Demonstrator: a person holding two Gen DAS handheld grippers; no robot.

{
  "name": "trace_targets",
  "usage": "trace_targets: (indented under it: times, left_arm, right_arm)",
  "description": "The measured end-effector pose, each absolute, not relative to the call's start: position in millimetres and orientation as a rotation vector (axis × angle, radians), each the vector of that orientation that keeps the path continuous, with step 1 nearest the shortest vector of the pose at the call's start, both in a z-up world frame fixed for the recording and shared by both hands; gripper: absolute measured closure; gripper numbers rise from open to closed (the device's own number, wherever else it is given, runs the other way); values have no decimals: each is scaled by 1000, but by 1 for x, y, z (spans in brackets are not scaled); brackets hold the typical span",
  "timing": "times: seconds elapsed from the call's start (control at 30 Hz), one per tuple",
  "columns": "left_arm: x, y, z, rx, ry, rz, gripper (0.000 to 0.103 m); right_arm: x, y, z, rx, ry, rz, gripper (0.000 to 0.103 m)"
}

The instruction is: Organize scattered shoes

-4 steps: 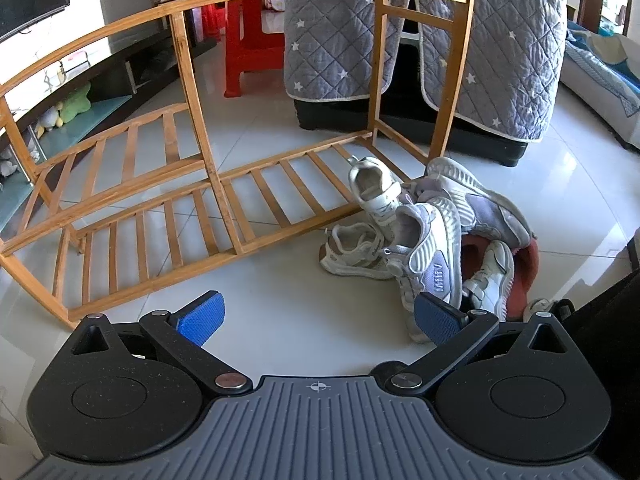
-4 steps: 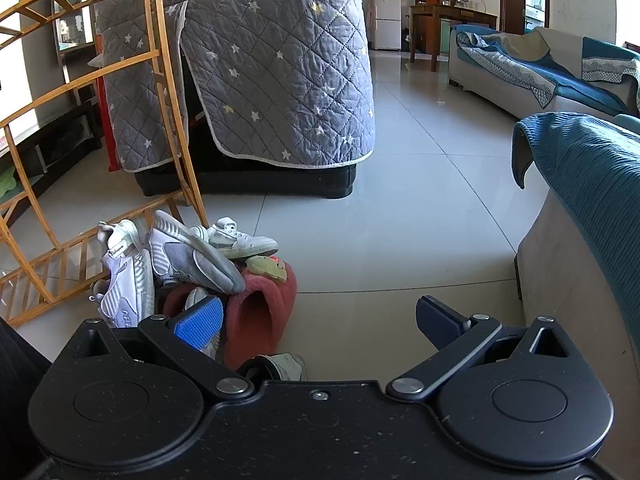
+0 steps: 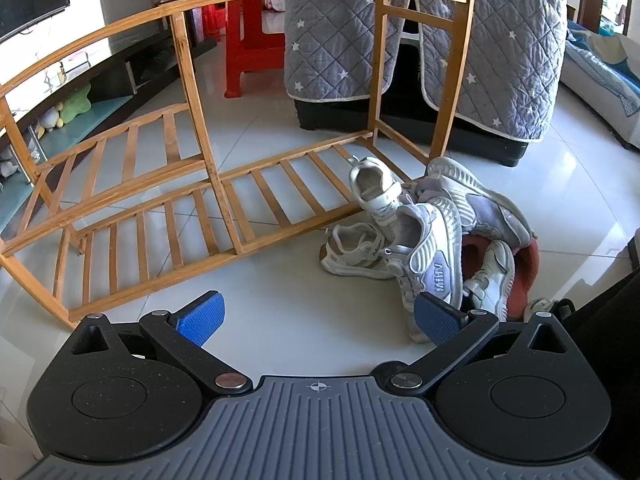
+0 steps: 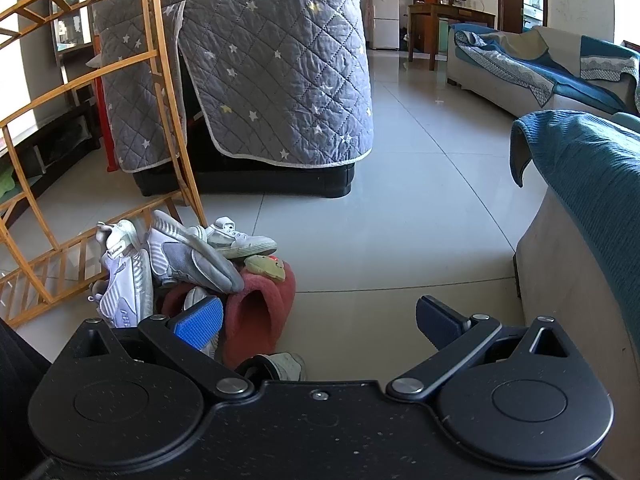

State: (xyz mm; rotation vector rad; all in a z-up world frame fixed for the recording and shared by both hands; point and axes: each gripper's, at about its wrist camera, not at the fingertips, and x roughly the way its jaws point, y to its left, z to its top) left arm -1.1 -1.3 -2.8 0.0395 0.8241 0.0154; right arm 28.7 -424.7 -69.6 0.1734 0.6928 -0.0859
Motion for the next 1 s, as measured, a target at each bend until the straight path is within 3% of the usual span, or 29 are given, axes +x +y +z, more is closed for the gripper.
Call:
trace_targets:
  times: [1.0]
  left_arm:
    - [-18, 2, -15, 31, 878, 50, 1]
  right_arm:
    - [20, -415, -80, 128, 707, -62, 0]
